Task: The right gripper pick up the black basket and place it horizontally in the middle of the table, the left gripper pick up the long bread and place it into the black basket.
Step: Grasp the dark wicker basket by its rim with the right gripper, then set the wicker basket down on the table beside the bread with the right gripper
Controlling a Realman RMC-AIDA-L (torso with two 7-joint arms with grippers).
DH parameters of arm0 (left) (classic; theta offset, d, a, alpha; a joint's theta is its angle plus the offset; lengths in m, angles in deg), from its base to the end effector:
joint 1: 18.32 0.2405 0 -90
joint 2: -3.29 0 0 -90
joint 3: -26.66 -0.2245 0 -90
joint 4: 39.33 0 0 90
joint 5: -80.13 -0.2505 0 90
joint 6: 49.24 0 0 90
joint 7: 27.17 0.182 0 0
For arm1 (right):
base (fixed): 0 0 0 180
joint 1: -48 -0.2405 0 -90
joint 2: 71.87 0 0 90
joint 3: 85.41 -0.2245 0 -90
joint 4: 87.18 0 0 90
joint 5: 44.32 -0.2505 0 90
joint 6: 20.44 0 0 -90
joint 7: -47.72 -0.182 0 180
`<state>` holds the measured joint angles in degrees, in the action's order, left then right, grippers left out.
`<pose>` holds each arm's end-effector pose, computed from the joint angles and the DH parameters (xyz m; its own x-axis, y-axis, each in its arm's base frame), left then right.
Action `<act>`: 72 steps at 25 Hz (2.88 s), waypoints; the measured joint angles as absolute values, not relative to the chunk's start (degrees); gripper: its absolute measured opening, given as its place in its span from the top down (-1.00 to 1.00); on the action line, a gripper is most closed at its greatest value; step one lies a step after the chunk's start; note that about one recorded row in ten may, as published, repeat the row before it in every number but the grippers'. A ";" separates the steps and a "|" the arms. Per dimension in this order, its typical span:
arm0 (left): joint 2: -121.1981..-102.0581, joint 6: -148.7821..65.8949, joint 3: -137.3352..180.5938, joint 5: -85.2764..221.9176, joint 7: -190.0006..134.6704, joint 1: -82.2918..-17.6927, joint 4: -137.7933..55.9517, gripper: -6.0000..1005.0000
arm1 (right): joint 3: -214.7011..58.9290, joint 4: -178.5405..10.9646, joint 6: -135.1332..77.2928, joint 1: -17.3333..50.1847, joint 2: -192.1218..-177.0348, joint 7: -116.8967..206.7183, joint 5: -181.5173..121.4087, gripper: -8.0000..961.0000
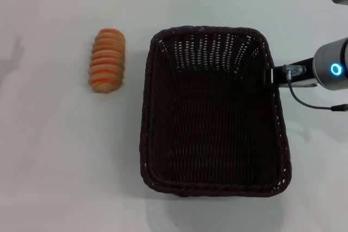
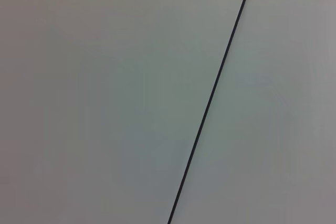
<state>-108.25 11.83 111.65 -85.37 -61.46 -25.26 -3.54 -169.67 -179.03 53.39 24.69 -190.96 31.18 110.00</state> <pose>-0.3425 0.3694 0.1011 0.4128 -0.2177 0.8844 0.8956 -0.0796 -0.4376 0.1339 0.3811 -0.0331 0.3690 -0.8744 -0.3150 -0.8462 -0.1759 -0.5029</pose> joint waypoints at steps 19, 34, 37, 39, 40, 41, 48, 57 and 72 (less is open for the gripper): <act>-107.89 11.32 111.59 -85.36 -61.78 -25.01 -1.70 -0.43 | -183.18 -173.85 54.85 15.24 -190.50 56.80 100.29 0.62; -107.93 6.70 112.02 -85.36 -61.06 -24.18 2.73 -0.42 | -191.02 -172.38 70.35 2.49 -189.17 77.25 94.60 0.63; -108.05 5.62 113.05 -85.36 -61.01 -24.09 3.15 -0.42 | -191.56 -171.71 73.34 -0.28 -189.05 81.91 93.72 0.63; -108.33 5.52 113.62 -85.36 -60.99 -23.96 3.33 -0.42 | -192.03 -170.73 75.09 -1.94 -188.97 84.71 93.67 0.63; -108.45 5.46 113.77 -85.36 -60.96 -23.87 3.49 -0.42 | -192.27 -170.19 76.00 -2.77 -188.93 86.06 93.62 0.63; -108.52 5.34 113.83 -85.36 -60.93 -23.74 3.73 -0.42 | -192.54 -169.62 77.03 -3.62 -188.87 87.31 93.50 0.63; -110.02 1.48 113.86 -85.34 -60.00 -23.25 6.97 -0.41 | -195.24 -159.41 81.66 -10.96 -186.80 97.95 92.93 0.63; -113.76 -0.29 114.56 -85.37 -55.97 -25.41 7.68 -0.41 | -194.51 -154.07 82.52 -14.37 -186.71 105.15 95.39 0.63; -114.74 -0.91 111.79 -85.36 -54.41 -30.82 6.64 -0.40 | -189.43 -149.81 73.64 -15.57 -187.93 107.02 96.40 0.63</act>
<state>-114.74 -0.91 111.79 -85.36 -54.41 -30.82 6.64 -189.43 -149.81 73.64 -15.57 -187.93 107.02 96.40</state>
